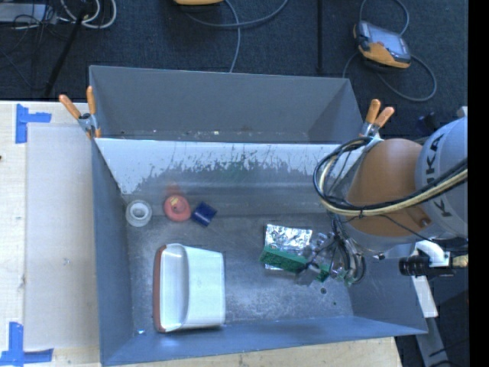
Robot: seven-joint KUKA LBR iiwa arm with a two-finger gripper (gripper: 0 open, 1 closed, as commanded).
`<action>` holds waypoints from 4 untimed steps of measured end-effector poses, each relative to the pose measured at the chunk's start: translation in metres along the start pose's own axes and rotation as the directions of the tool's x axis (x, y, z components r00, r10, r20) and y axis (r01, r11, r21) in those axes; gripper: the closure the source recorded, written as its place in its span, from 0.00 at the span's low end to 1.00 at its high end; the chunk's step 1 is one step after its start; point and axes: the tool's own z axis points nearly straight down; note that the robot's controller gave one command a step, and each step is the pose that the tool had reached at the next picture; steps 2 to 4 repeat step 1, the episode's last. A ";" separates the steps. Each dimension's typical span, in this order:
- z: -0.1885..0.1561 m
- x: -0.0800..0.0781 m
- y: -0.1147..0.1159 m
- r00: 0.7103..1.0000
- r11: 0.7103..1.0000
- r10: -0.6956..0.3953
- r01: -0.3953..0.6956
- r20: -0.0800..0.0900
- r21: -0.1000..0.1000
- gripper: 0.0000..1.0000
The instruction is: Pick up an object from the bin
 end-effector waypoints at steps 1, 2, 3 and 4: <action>-0.015 0.000 0.000 1.000 1.000 -0.006 0.006 0.000 0.000 1.00; -0.015 0.000 0.000 1.000 1.000 -0.006 0.006 0.000 0.000 1.00; -0.015 0.000 0.000 1.000 1.000 -0.006 0.006 0.000 0.000 1.00; -0.015 0.000 0.000 1.000 1.000 -0.006 0.006 0.000 0.000 1.00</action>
Offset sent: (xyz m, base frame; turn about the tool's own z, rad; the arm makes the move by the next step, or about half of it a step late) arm -0.0001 0.0000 0.0154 0.0000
